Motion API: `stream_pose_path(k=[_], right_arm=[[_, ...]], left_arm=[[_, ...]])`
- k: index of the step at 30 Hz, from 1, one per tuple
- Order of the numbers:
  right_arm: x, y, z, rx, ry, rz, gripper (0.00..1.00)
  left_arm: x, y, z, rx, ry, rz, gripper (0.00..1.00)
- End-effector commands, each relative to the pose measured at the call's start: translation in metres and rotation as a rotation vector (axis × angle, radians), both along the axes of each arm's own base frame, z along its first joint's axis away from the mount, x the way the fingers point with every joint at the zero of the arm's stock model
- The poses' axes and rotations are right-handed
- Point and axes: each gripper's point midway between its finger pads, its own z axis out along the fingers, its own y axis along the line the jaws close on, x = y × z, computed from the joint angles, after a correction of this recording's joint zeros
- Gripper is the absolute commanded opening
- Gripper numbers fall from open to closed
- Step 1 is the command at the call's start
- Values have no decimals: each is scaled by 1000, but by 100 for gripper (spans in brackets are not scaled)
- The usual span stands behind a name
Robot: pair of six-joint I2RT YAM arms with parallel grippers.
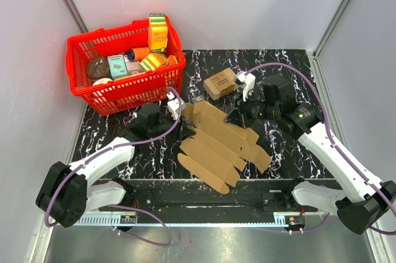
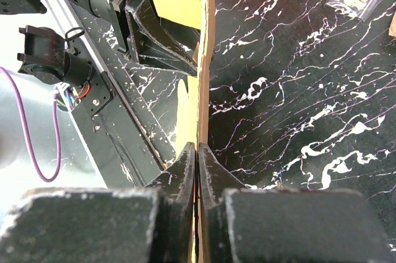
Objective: Fold the paper box
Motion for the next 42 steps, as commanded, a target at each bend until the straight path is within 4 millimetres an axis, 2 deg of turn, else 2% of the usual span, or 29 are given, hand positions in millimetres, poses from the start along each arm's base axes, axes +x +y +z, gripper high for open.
stream_pose_path(k=[1,4,11,16,19,25,34,42], right_arm=[[-3,5,27,62,-61,17,9],[-2,6,28,66,-59,13,9],[0,9,27,87,-42,0,9],[2,13,26,106,-17,-3,9],[4,14,26,112,-13,-12,9],[5,14,25,117,-5,-24,9],[5,17,23,138,14,-31,8],[6,18,18,139,32,-37,8]], left_arm=[[3,-2,18,-48,-50,-4,36],[5,0,18,-45,-44,26,31],[12,6,21,-33,-56,128,31],[11,-2,24,-23,-72,180,31],[9,-11,21,7,-80,202,31],[12,-15,10,90,-88,296,31],[27,-5,15,183,-136,571,31],[30,-20,25,197,-157,672,33]])
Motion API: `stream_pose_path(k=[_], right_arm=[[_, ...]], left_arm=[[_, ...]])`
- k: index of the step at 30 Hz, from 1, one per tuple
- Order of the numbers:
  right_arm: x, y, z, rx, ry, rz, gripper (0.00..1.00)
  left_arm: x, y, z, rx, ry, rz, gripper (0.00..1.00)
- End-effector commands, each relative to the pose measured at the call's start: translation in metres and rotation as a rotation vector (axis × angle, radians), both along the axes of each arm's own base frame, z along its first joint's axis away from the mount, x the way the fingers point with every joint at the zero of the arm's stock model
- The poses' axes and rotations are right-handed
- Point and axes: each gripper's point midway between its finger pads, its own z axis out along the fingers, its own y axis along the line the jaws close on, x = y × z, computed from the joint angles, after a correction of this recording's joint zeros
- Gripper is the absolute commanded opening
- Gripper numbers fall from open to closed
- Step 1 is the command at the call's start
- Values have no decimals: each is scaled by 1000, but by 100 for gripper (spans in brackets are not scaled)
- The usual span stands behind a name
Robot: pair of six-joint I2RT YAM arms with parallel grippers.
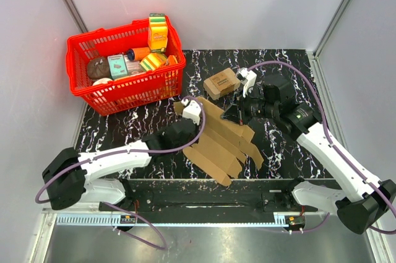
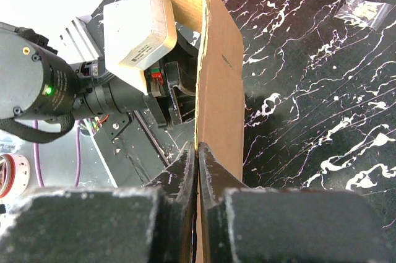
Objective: Fold the paper box
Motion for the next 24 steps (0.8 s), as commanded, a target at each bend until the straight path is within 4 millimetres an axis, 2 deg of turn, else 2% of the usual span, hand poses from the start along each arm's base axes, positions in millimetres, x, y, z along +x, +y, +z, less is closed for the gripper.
stream_pose_path(k=[1,6,11,24], right_arm=[[-2,7,9,45,-18,19,8],[-2,7,8,49,-14,15,8],[0,9,6,57,2,11,8],[1,15,3,82,30,17,8]], left_arm=[[15,-2,24,-23,-60,147,33],[16,0,20,14,-64,261,33],[16,11,18,22,-72,387,35],[17,3,13,-103,-26,479,31]])
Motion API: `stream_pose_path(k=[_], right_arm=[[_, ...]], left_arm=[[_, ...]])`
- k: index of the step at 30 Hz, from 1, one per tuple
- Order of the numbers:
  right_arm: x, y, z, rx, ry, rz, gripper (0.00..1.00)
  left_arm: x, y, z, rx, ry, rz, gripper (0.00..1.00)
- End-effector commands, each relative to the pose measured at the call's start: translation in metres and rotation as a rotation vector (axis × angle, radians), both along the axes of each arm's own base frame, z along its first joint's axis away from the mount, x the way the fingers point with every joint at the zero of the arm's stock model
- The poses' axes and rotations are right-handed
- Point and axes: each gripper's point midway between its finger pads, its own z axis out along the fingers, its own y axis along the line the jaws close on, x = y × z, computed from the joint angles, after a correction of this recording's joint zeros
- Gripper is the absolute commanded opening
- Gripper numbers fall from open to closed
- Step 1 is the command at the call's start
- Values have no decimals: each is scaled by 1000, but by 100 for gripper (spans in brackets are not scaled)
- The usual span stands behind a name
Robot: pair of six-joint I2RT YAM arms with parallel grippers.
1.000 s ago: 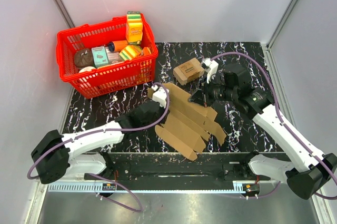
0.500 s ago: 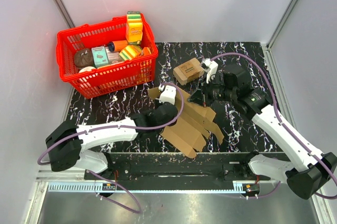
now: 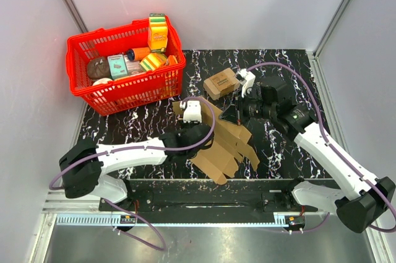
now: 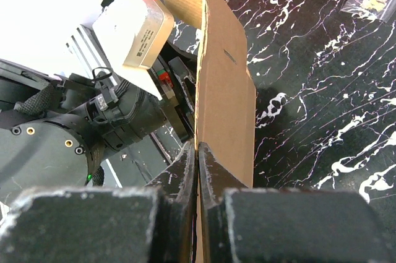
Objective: Fold the paper box
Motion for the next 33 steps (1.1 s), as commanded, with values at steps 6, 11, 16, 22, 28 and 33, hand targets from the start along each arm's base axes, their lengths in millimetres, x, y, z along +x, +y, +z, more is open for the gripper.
stream_pose_path(k=[6,11,16,22,28,33], right_arm=[[-2,12,10,63,0,35,8],[-2,12,6,61,9,33,8],[-2,12,6,60,8,32,8],[-2,12,5,59,10,31,8],[-2,11,4,58,10,33,8],[-2,11,3,57,9,32,8]], left_arm=[[4,-7,11,-108,-14,77,28],[4,-5,9,-115,-6,100,20],[5,-7,9,-117,-3,106,17],[5,-8,10,-117,-2,107,11],[5,-8,9,-123,2,111,2],[4,-8,10,-129,1,110,2]])
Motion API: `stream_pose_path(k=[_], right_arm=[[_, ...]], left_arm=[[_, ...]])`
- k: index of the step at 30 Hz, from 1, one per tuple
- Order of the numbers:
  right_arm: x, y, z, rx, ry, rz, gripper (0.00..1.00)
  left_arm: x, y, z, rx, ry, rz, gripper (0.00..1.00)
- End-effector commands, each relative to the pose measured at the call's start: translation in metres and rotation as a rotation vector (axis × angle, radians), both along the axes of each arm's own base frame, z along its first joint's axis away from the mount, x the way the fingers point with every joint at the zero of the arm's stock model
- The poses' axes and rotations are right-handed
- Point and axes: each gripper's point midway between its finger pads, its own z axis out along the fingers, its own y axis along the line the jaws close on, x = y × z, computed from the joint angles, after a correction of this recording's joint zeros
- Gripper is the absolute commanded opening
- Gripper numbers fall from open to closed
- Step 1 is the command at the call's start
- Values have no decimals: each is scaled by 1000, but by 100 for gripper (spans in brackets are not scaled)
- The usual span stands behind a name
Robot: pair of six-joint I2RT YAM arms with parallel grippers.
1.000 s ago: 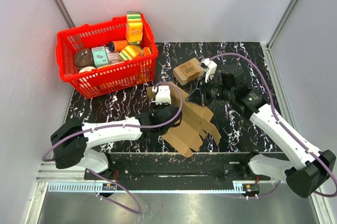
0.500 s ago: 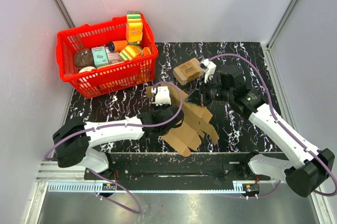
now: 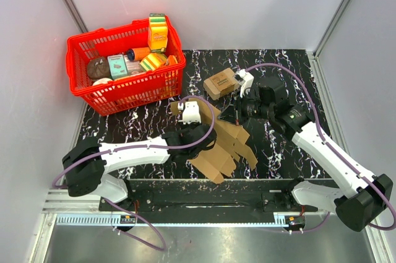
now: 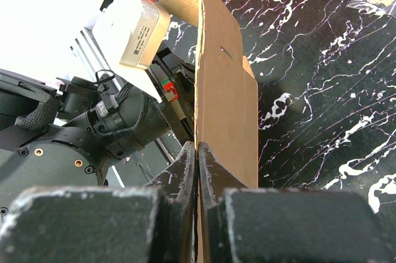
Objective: Fold the paper box
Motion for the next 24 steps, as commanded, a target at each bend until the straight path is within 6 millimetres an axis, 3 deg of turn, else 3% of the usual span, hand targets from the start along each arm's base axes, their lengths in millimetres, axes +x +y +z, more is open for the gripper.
stream_pose_path(k=[1,5,9,15,20,24], right_arm=[[-6,7,11,41,-23,40,8],[-5,6,10,40,-20,35,8],[-6,6,11,39,-25,38,8],[-3,2,9,18,-40,22,8],[2,-6,4,-42,-76,0,9],[3,-12,1,-93,-119,5,9]], left_arm=[[8,-4,18,-54,-47,43,2],[7,-3,18,-55,-48,43,3],[4,0,22,-60,-50,32,29],[-6,17,42,-86,-75,-10,49],[-23,30,72,-144,-128,-148,59],[-38,50,111,-232,-232,-231,65]])
